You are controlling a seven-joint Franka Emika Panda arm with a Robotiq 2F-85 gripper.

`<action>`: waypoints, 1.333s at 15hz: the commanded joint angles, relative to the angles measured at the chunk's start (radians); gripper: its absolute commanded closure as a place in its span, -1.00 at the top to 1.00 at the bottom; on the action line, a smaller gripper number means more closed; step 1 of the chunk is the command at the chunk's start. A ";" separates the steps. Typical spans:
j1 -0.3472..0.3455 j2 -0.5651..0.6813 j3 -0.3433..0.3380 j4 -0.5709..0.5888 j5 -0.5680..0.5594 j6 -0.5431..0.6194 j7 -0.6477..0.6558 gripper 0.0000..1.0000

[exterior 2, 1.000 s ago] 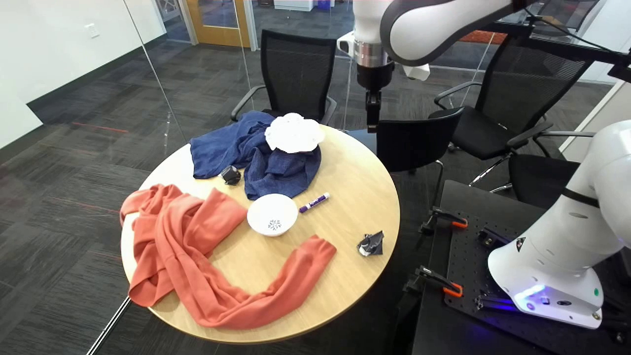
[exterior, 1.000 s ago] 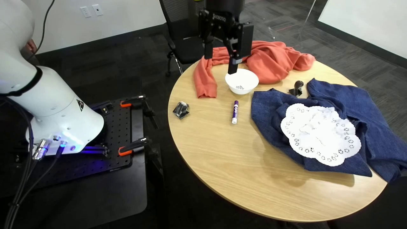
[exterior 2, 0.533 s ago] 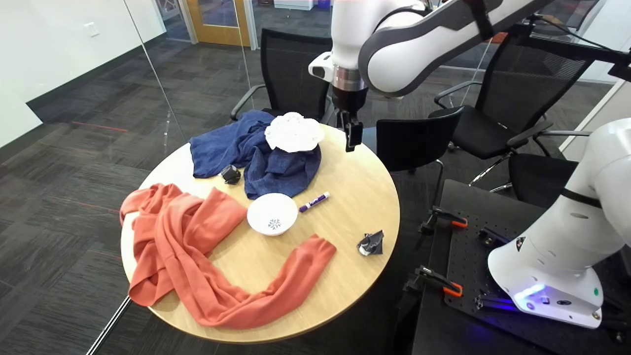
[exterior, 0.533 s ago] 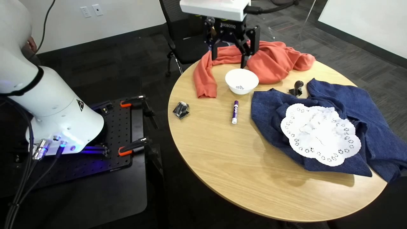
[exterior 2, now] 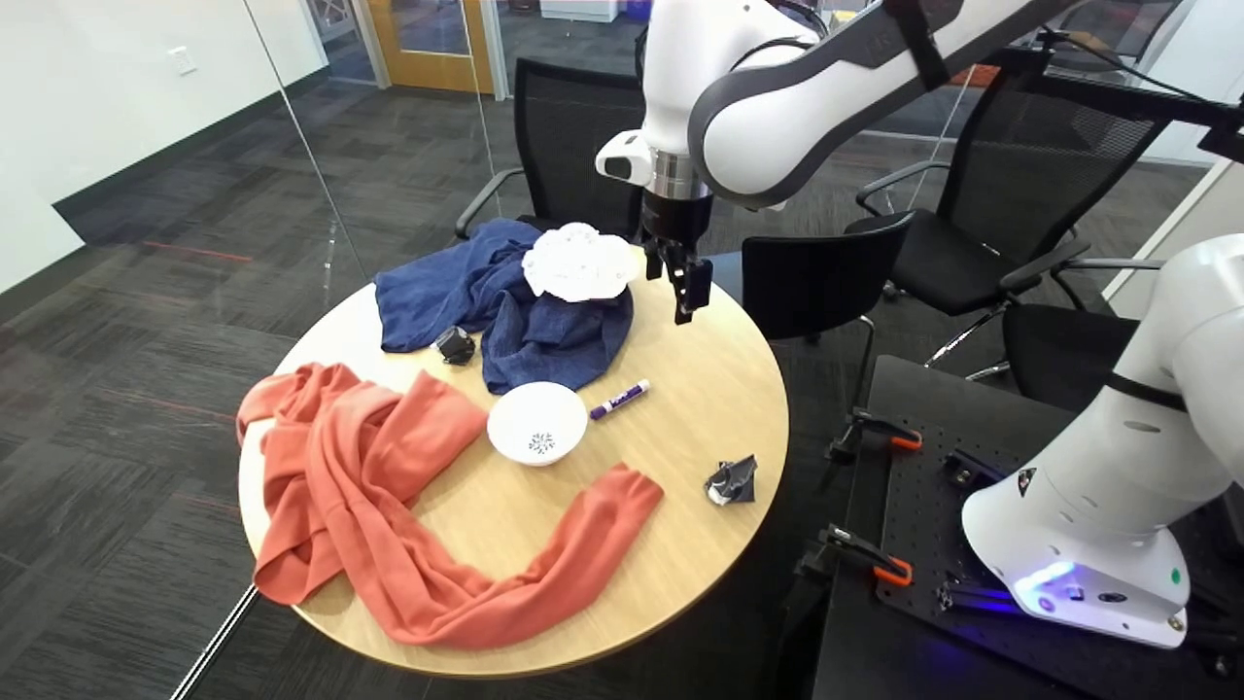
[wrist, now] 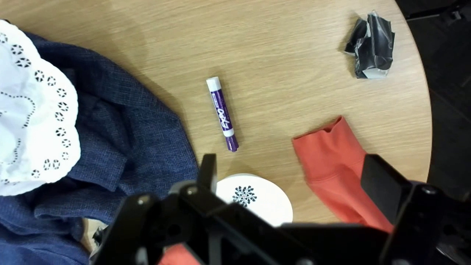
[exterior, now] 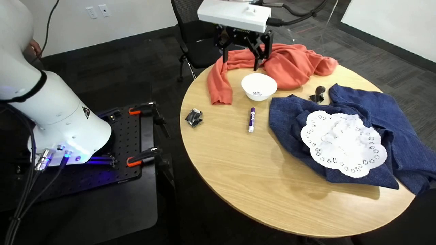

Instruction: Put the marker in the bowl

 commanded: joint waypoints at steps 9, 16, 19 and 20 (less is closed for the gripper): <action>-0.026 0.159 0.021 0.014 0.018 0.221 -0.192 1.00; -0.111 0.332 0.122 0.075 0.179 0.285 -0.379 1.00; -0.137 0.390 0.143 0.115 0.171 0.276 -0.400 1.00; -0.142 0.408 0.144 0.129 0.161 0.274 -0.393 1.00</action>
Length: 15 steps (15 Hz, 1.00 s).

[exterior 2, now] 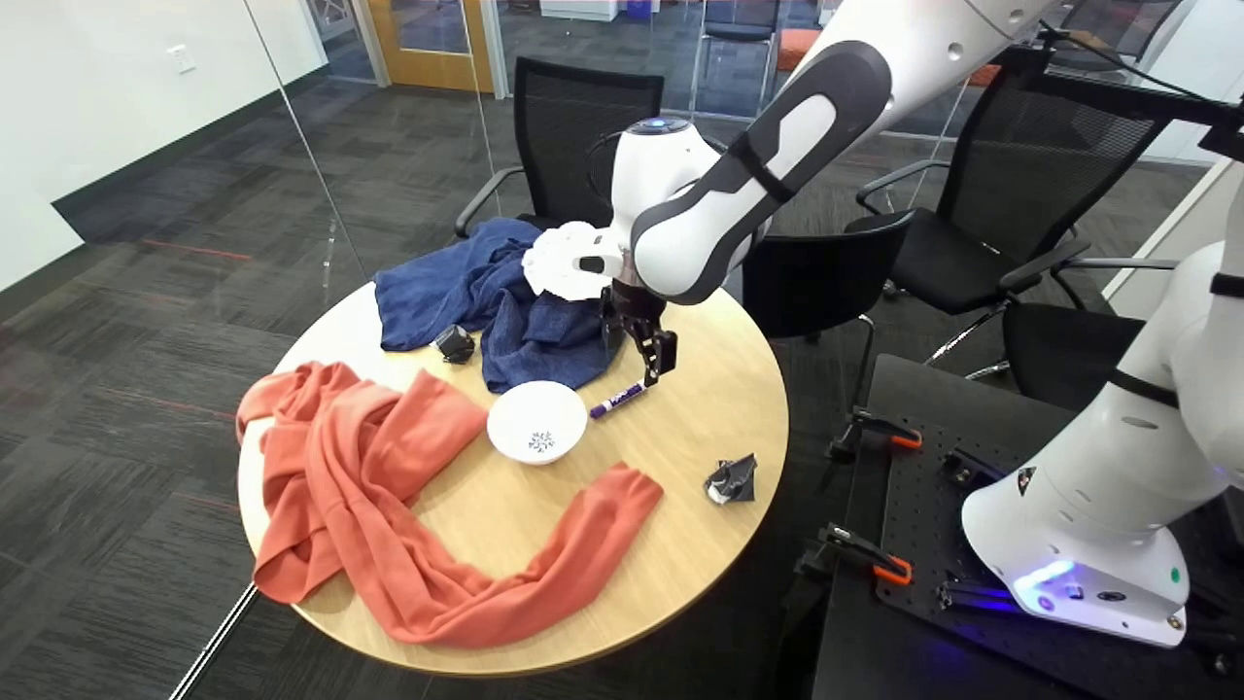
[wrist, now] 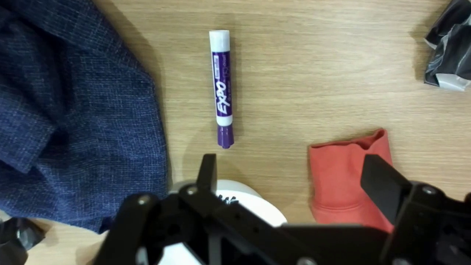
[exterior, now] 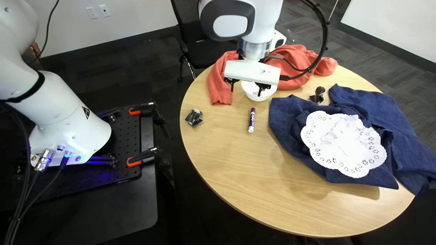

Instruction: Put the marker in the bowl

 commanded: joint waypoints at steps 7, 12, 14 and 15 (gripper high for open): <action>-0.053 0.160 0.021 0.125 -0.043 0.013 -0.002 1.00; -0.047 0.225 0.012 0.158 -0.093 0.037 0.027 1.00; -0.045 0.250 0.008 0.170 -0.106 0.059 0.047 1.00; -0.046 0.262 0.008 0.176 -0.113 0.069 0.061 1.00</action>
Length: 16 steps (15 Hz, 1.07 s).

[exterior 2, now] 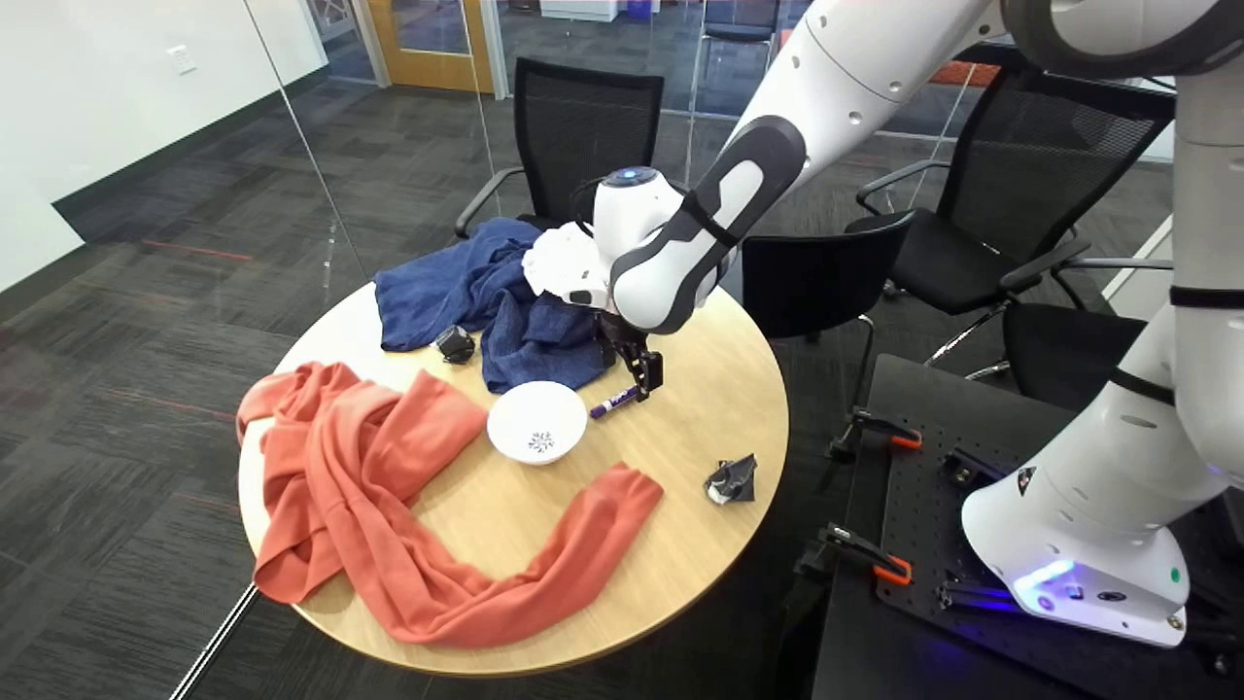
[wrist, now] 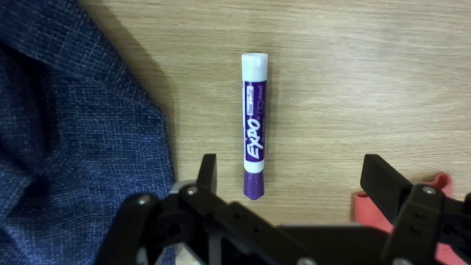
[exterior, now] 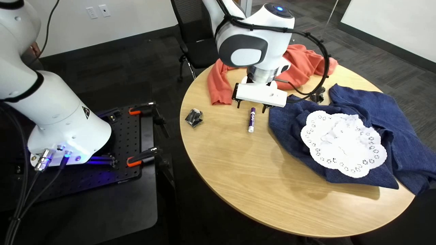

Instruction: Put the marker in the bowl

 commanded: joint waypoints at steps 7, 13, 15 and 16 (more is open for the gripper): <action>-0.004 0.095 -0.004 0.064 -0.077 0.065 0.128 1.00; -0.003 0.121 -0.004 0.078 -0.115 0.065 0.183 1.00; -0.005 0.128 -0.003 0.080 -0.122 0.065 0.191 0.50; -0.006 0.131 -0.002 0.080 -0.124 0.067 0.195 0.47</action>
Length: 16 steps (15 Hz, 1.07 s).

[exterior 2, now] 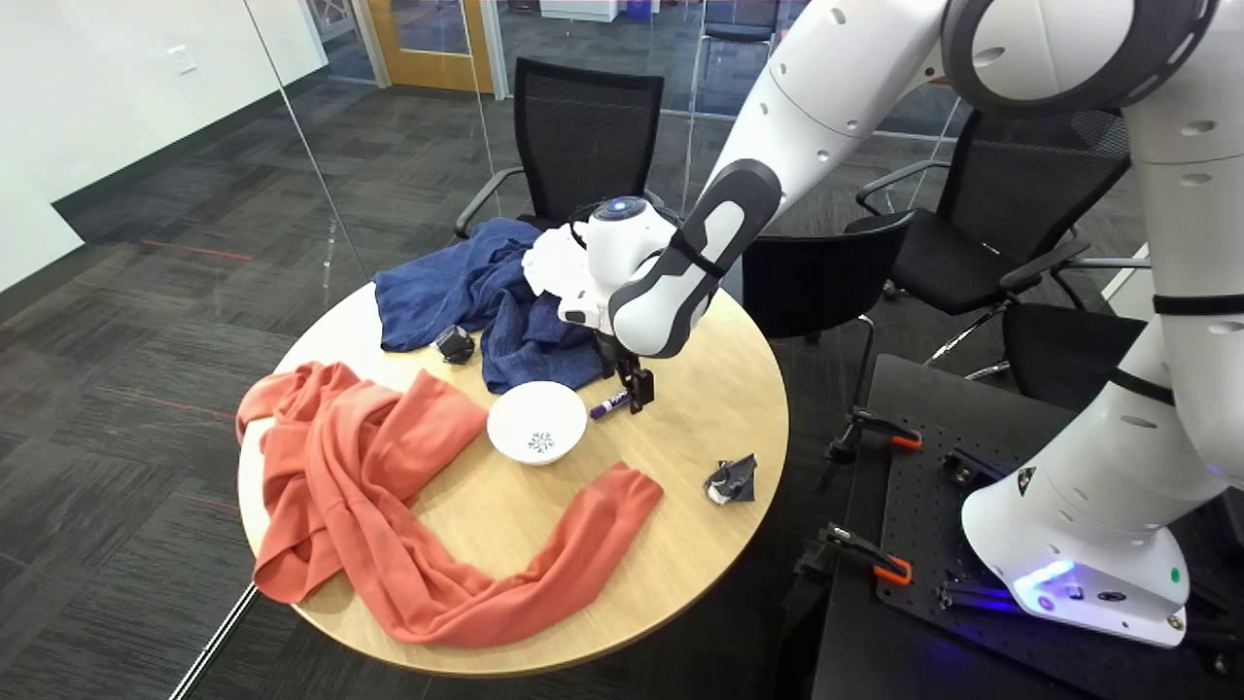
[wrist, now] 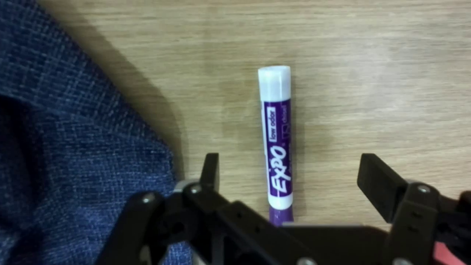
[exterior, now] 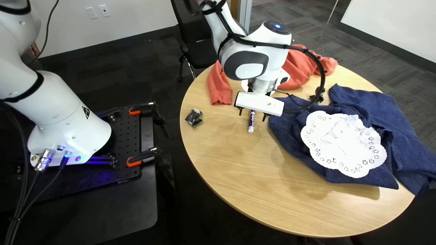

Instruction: Put the marker in the bowl

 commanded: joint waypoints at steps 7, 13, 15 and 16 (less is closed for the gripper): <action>-0.007 0.023 0.003 0.017 -0.032 0.027 0.048 -0.59; 0.001 -0.012 0.000 -0.006 -0.033 0.034 0.067 -0.90; 0.006 -0.057 -0.002 -0.039 -0.038 0.067 0.090 -0.90; 0.004 -0.085 0.001 -0.056 -0.039 0.087 0.101 -0.90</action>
